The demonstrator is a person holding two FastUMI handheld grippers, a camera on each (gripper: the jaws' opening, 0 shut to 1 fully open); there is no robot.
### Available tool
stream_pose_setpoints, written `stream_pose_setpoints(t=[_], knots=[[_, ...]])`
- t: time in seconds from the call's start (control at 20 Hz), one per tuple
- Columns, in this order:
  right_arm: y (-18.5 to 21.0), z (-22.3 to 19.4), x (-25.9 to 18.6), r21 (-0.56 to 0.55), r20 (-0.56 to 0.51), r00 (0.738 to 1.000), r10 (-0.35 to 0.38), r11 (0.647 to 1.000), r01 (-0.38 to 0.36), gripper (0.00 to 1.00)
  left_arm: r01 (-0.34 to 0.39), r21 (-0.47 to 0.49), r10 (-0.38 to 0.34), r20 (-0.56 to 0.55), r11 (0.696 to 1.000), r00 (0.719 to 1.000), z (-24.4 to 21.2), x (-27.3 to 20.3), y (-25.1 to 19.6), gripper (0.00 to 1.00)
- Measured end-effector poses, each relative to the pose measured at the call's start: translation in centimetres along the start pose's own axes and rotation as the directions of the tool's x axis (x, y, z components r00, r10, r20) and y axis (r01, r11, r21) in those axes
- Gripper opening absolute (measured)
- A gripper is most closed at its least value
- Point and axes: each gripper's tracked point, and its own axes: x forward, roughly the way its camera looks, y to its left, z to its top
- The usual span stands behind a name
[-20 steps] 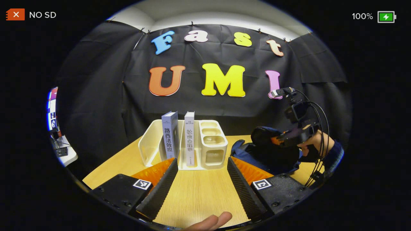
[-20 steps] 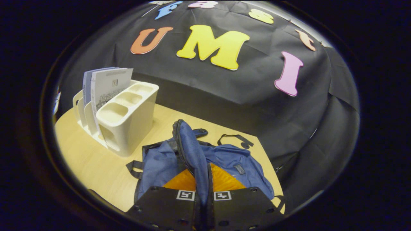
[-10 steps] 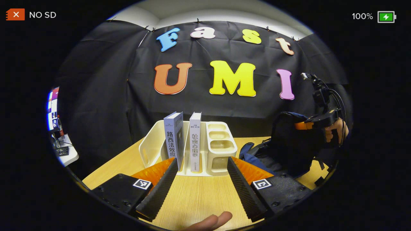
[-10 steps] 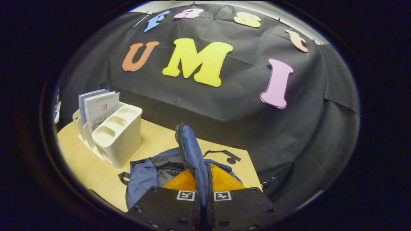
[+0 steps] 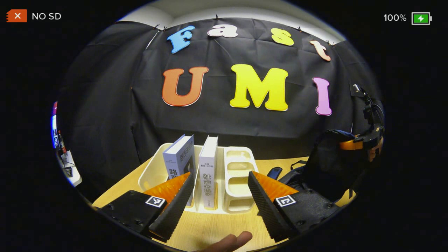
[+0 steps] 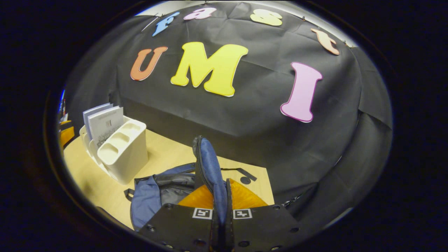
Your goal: Open the schoolbag, grab two books from the bookshelf and put them into the schoolbag.
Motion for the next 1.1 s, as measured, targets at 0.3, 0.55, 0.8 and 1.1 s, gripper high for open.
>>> stream_pose_setpoints(t=[0.3,0.55,0.8,1.1], knots=[[-0.9,0.2,0.3,0.019,-0.019,0.999,0.04,0.999,-0.04,0.07,-0.049,0.054,0.051,-0.05,0.997,0.997,3.4,5.4,1.3,0.98],[-1.3,-0.2,0.2,0.037,-0.02,0.998,0.054,0.998,-0.053,0.07,-0.02,0.074,0.031,-0.156,0.997,0.987,4.9,10.3,1.4,0.98],[-1.0,-0.7,0.0,0.019,-0.019,0.998,0.053,0.998,-0.053,0.06,-0.014,0.087,0.042,-0.329,0.996,0.943,3.5,15.0,2.3,0.96],[-0.2,-0.6,-0.2,-0.041,-0.006,0.999,0.044,0.998,-0.044,0.07,-0.066,0.125,0.121,-0.511,0.99,0.851,-0.3,17.3,4.9,0.95]])
